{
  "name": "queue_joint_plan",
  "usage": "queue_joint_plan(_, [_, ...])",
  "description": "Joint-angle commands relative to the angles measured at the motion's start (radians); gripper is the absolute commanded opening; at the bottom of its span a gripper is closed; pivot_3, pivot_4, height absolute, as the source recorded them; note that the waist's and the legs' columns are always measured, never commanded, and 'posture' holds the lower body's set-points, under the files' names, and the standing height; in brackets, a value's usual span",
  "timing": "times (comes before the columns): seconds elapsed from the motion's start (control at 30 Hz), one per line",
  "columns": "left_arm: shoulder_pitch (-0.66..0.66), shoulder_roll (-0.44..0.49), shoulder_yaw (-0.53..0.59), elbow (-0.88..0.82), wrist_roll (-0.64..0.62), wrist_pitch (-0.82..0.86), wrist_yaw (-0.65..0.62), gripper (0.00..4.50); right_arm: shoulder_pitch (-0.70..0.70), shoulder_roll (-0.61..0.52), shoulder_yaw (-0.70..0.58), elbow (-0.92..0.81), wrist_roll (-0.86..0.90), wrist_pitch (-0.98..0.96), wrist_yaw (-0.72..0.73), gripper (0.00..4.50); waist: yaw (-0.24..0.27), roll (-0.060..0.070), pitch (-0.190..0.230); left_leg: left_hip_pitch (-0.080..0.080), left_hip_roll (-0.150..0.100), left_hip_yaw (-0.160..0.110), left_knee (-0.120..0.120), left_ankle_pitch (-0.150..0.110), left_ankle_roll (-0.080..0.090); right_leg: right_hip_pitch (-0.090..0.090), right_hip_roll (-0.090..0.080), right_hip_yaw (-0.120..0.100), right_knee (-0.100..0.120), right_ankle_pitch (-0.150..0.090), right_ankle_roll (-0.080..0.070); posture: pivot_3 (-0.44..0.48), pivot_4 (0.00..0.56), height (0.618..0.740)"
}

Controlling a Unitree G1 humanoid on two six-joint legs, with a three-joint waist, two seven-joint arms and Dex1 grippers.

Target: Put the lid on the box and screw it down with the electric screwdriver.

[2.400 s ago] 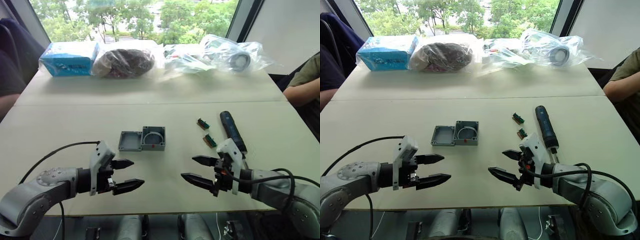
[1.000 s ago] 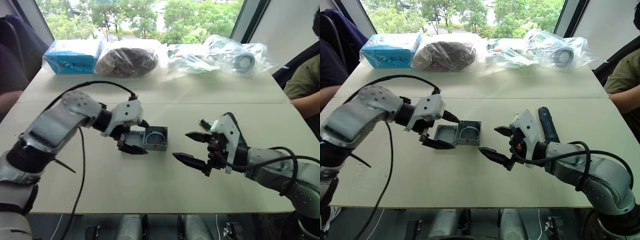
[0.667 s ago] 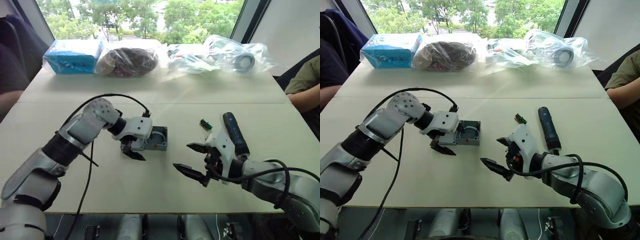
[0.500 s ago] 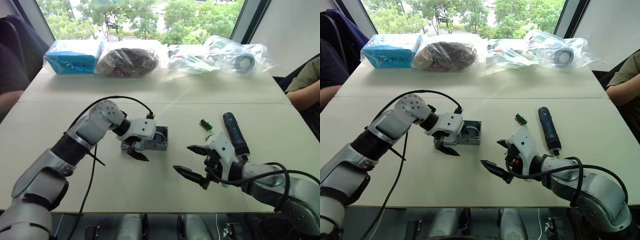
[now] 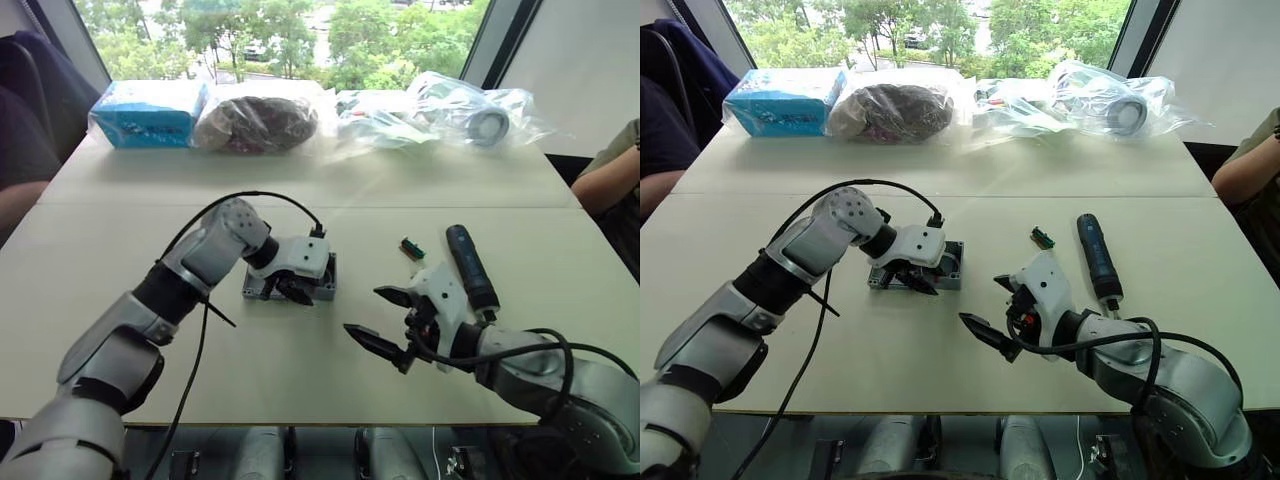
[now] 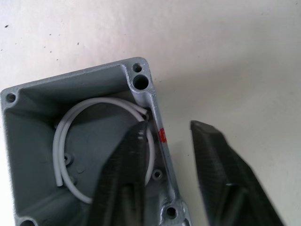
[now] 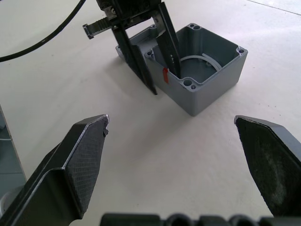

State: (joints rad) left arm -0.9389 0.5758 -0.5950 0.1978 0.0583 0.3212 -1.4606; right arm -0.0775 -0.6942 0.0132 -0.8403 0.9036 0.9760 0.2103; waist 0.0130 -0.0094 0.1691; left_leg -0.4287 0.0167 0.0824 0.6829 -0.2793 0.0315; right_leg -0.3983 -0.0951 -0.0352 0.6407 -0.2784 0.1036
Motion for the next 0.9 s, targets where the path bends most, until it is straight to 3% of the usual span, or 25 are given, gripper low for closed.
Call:
queue_joint_plan(0.03, [-0.024,-0.016,0.012,-0.001,0.012,-0.011,-0.008,0.07,-0.006,0.011,-0.008,-0.043,-0.008,-0.005,-0.013,4.50,0.000,0.000,0.000,0.000,0.000,0.000,0.000,0.000,0.000,0.000,0.000,0.000,0.000,0.000,0.000,0.000,0.150,0.740])
queue_joint_plan(0.23, [-0.043,-0.039,0.027,0.036,0.003,-0.062,-0.039,0.07,0.006,0.008,-0.012,-0.048,-0.006,-0.003,-0.012,4.50,0.000,0.000,0.000,0.000,0.000,0.000,0.000,0.000,0.000,0.000,0.000,0.000,0.001,0.000,0.000,0.000,0.150,0.740])
queue_joint_plan(0.4, [-0.128,-0.132,0.102,0.254,-0.027,-0.296,0.006,0.07,0.028,0.001,-0.044,-0.050,0.030,0.000,-0.002,4.50,0.003,-0.001,0.000,-0.001,-0.001,0.000,0.001,0.000,0.000,0.000,-0.001,-0.001,0.001,0.000,0.000,0.000,0.150,0.740])
queue_joint_plan(0.53, [-0.208,-0.161,0.087,0.376,-0.091,-0.470,-0.134,0.07,0.083,-0.030,-0.132,-0.049,0.051,-0.002,0.005,4.50,0.001,-0.001,0.000,-0.001,-0.001,0.000,0.002,-0.001,0.001,-0.001,-0.001,-0.001,0.001,0.000,0.000,0.000,0.150,0.740])
queue_joint_plan(0.73, [-0.249,-0.114,-0.127,0.401,-0.222,-0.650,-0.154,0.07,0.137,-0.047,-0.214,-0.071,0.095,-0.005,-0.001,4.50,-0.001,-0.001,0.000,-0.001,-0.001,0.000,0.001,-0.001,0.001,-0.002,-0.001,0.000,0.002,0.000,0.000,0.000,0.150,0.740])
queue_joint_plan(0.9, [-0.281,-0.127,-0.241,0.469,-0.239,-0.787,-0.154,0.07,0.168,-0.041,-0.243,-0.099,0.129,-0.005,-0.036,4.50,0.001,-0.001,0.000,-0.001,-0.001,0.000,0.002,-0.001,0.001,-0.001,-0.002,0.000,0.003,0.000,0.000,0.000,0.150,0.740])
